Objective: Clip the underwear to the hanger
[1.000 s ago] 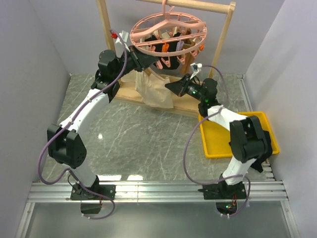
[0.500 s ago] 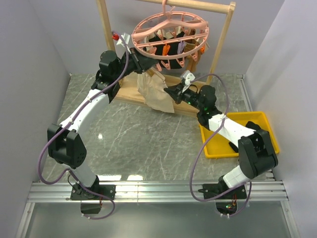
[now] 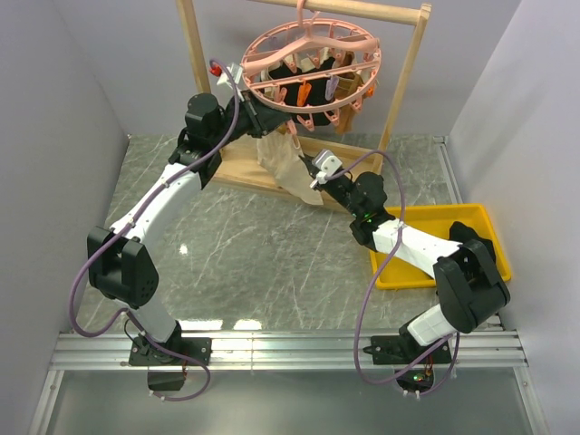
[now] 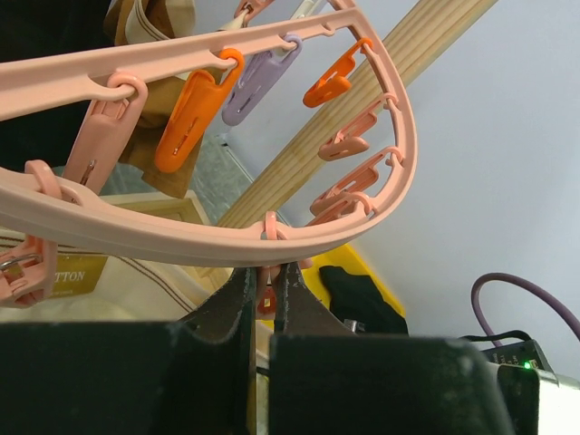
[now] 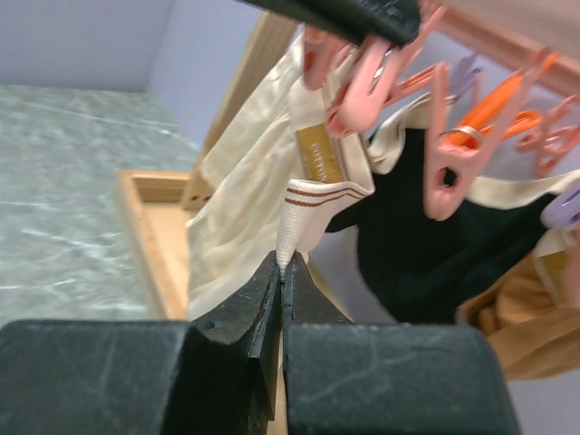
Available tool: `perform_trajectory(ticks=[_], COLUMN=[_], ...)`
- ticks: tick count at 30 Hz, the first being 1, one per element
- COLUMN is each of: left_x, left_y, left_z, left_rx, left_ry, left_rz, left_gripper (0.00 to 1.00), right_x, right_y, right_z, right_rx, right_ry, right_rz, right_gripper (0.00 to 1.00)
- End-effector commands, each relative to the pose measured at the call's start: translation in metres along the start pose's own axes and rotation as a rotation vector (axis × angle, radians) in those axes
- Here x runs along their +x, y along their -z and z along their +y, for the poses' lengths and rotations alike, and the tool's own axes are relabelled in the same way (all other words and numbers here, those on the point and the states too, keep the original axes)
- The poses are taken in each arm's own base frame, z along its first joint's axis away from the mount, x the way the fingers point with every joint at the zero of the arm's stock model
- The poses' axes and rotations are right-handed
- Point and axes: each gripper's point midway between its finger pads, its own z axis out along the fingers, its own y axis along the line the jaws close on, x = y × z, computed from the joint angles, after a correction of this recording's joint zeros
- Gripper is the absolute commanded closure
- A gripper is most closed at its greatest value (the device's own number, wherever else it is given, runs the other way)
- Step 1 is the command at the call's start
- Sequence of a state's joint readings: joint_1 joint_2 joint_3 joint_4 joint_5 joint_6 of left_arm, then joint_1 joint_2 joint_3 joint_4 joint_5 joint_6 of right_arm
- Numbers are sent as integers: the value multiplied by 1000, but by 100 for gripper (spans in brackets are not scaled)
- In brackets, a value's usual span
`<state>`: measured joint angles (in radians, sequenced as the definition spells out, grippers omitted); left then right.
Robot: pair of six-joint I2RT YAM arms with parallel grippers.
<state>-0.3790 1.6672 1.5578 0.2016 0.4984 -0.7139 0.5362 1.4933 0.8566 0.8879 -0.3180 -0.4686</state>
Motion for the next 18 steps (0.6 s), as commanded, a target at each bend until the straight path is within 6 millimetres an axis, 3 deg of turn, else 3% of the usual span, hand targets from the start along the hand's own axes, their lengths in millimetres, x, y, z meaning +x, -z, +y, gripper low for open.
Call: perform_trajectory(ticks=[1, 18], left_x=[-18, -11], left_y=[1, 1], left_z=[-11, -14], left_rx=[6, 13], left_ry=[-46, -57], left_rz=[-53, -34], left_gripper=[100, 100], right_x=[-37, -40], right_y=[-3, -9], right_z=[-28, -31], right_rx=[101, 103], right_ry=[108, 145], right_rz=[-104, -116], right_gripper=[100, 100])
